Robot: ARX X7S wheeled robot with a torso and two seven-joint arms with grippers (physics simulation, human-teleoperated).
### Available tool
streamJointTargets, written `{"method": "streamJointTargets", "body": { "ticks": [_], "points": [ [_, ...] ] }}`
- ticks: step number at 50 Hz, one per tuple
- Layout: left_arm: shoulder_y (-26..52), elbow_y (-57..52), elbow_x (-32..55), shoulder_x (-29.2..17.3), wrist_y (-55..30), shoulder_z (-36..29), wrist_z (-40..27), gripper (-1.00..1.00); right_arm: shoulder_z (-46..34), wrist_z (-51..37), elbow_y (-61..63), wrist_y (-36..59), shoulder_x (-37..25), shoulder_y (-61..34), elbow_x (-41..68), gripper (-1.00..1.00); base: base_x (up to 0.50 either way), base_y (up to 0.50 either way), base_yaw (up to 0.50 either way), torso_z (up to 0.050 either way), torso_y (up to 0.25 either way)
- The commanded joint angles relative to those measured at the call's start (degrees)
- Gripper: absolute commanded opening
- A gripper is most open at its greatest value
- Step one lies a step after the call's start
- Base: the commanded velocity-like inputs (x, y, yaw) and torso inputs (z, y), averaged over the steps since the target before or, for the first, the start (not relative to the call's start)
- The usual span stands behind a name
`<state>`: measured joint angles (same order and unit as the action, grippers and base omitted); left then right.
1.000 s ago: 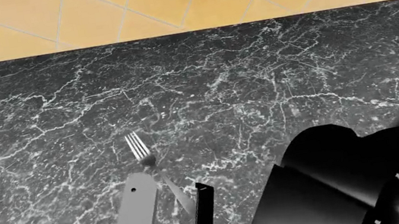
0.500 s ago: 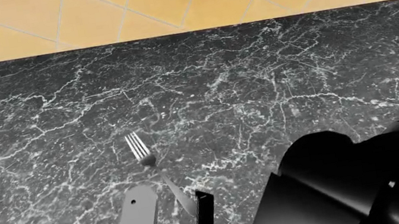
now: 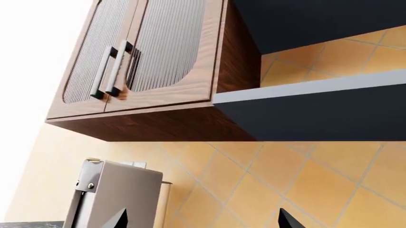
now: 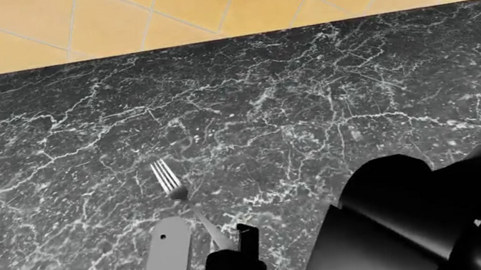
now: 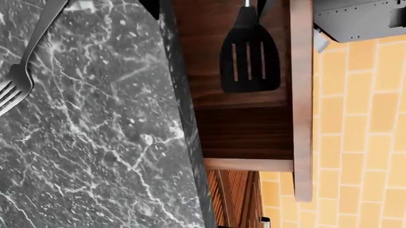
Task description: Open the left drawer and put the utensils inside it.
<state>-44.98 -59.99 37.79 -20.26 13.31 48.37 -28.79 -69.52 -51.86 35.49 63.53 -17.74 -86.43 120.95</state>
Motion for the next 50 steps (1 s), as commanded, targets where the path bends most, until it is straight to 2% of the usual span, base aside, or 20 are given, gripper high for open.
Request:
{"method": "streamJointTargets", "body": {
  "ticks": [1,15,31,50],
  "points": [
    [0.00,0.00,-0.16,-0.19,-0.01,-0.21,-0.23,1.00,0.22,-0.27,0.16,0.09,-0.33,-0.71,-0.64,1.00,0.00,0.00,0.00,0.000,0.000],
    [0.00,0.00,0.03,0.01,0.01,0.07,0.00,1.00,0.79,-0.96,0.75,-0.76,-0.79,-2.55,0.82,1.00,0.00,0.00,0.00,0.000,0.000],
    [0.00,0.00,-0.04,0.01,0.04,0.02,-0.01,1.00,7.18,-2.83,0.17,-4.51,-4.97,-9.21,3.77,1.00,0.00,0.00,0.00,0.000,0.000],
    [0.00,0.00,0.01,-0.07,-0.02,-0.07,-0.05,1.00,8.37,-0.41,-7.23,-7.63,-7.68,-4.28,-1.05,1.00,0.00,0.00,0.00,0.000,0.000]
  ]
}}
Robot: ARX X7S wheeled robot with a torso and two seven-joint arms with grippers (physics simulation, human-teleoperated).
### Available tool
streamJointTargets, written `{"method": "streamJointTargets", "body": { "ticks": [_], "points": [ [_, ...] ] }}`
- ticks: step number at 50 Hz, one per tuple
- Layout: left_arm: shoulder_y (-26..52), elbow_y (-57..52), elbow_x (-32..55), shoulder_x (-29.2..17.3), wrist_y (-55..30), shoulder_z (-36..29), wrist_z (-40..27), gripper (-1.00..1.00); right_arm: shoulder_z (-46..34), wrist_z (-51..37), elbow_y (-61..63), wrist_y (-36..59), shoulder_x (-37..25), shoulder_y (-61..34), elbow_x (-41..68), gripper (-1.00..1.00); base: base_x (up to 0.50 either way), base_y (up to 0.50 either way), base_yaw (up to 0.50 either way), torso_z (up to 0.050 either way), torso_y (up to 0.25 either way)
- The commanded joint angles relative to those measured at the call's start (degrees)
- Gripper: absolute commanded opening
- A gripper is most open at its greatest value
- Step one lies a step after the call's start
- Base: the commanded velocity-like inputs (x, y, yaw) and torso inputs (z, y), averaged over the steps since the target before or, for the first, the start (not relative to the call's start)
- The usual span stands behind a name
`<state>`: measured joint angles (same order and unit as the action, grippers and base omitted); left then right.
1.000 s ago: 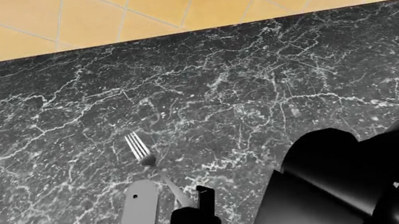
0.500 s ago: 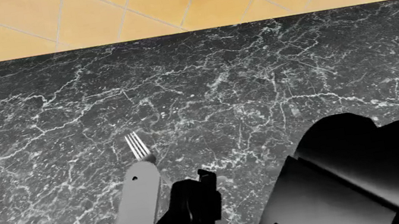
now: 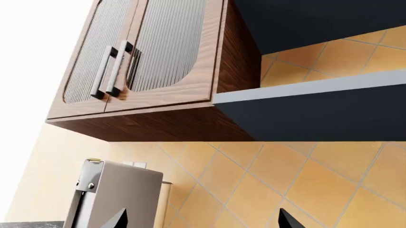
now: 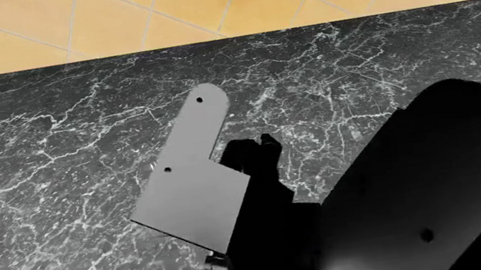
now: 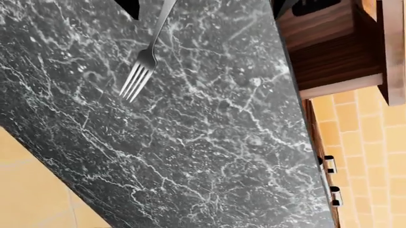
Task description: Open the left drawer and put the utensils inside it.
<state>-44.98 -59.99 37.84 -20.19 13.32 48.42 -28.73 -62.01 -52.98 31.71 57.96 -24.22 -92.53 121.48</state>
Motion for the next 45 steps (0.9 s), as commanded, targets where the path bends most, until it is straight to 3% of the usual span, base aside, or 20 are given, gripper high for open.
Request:
{"method": "streamJointTargets", "body": {
  "ticks": [1,45],
  "points": [
    [0.00,0.00,-0.06,-0.18,-0.05,-0.16,-0.16,1.00,0.82,0.50,-3.84,-2.48,-1.17,2.11,-1.58,1.00,0.00,0.00,0.00,0.000,0.000],
    [0.00,0.00,-0.51,-0.78,-0.20,-0.73,-0.76,1.00,2.13,-1.39,-15.71,-16.02,-1.67,13.31,-2.54,1.00,0.00,0.00,0.00,0.000,0.000]
  ]
}}
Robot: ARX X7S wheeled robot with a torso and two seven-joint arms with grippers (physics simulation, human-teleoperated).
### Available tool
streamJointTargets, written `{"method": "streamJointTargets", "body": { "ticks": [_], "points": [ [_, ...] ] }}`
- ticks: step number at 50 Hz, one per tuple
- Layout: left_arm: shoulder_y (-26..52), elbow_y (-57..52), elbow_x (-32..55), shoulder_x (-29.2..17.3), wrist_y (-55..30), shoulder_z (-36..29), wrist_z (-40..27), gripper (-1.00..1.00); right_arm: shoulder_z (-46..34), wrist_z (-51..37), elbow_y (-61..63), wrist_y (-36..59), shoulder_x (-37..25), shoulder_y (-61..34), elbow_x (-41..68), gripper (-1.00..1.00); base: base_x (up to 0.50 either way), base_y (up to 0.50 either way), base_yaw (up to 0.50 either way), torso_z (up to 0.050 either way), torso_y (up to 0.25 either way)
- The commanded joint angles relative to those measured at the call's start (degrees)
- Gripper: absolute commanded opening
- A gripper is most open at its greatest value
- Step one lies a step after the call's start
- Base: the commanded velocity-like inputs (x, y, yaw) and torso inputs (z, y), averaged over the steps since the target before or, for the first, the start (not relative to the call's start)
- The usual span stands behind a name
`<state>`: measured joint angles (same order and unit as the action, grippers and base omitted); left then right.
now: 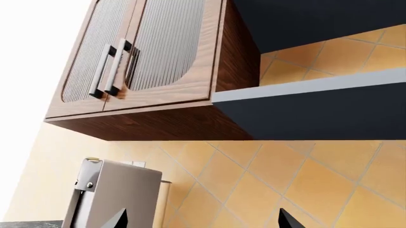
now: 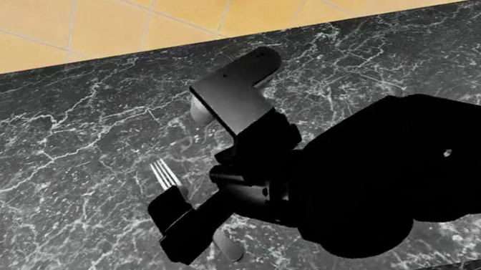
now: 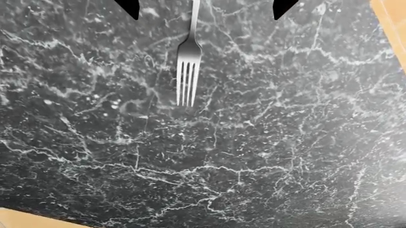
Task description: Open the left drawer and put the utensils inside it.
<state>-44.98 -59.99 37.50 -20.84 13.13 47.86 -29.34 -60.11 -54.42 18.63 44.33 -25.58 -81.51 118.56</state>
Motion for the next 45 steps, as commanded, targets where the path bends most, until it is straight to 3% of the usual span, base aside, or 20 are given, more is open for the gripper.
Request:
{"method": "streamJointTargets", "body": {
  "ticks": [1,45],
  "points": [
    [0.00,0.00,-0.19,-0.15,-0.02,-0.19,-0.18,1.00,0.26,0.12,-2.83,-2.50,-0.35,2.37,0.44,1.00,0.00,0.00,0.00,0.000,0.000],
    [0.00,0.00,-1.21,-1.88,-0.16,-1.69,-1.78,1.00,-5.34,9.06,-17.36,1.15,4.69,1.81,-7.68,1.00,0.00,0.00,0.00,0.000,0.000]
  ]
}}
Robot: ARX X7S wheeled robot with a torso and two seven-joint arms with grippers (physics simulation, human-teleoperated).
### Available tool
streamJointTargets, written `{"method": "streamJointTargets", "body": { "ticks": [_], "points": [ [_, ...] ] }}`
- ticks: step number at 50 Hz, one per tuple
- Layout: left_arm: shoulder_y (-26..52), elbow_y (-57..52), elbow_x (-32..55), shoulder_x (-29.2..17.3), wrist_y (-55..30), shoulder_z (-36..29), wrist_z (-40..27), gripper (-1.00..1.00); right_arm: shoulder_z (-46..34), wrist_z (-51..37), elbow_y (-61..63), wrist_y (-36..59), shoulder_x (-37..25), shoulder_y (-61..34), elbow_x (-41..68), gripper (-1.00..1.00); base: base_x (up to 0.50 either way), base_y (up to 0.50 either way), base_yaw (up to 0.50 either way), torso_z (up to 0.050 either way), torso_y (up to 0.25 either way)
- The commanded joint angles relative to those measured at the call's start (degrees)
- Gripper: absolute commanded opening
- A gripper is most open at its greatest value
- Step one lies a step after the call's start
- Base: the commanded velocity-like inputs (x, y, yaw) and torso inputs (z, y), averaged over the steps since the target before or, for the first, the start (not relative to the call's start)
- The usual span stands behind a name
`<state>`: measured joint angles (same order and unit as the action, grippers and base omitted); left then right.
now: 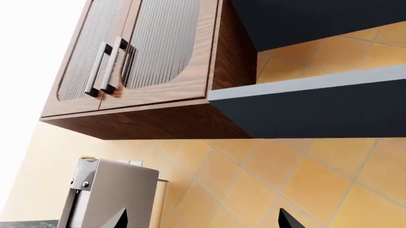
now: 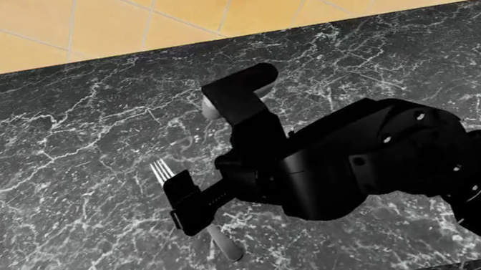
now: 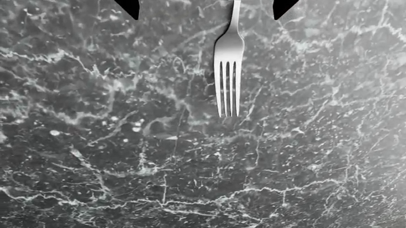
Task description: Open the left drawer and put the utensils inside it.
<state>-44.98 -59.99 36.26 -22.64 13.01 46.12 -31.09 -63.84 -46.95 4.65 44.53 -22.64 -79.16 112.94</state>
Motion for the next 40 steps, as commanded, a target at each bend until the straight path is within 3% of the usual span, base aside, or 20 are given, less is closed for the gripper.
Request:
{"method": "streamJointTargets", "body": {
  "ticks": [1,40],
  "points": [
    [0.00,0.00,0.05,-0.08,-0.05,0.06,-0.04,1.00,-1.72,1.80,-3.58,1.02,1.95,-0.56,-2.20,1.00,0.00,0.00,0.00,0.000,0.000],
    [0.00,0.00,0.06,-0.04,-0.04,0.09,0.03,1.00,-5.55,3.57,-5.77,1.77,6.46,0.29,-5.88,1.00,0.00,0.00,0.00,0.000,0.000]
  ]
}}
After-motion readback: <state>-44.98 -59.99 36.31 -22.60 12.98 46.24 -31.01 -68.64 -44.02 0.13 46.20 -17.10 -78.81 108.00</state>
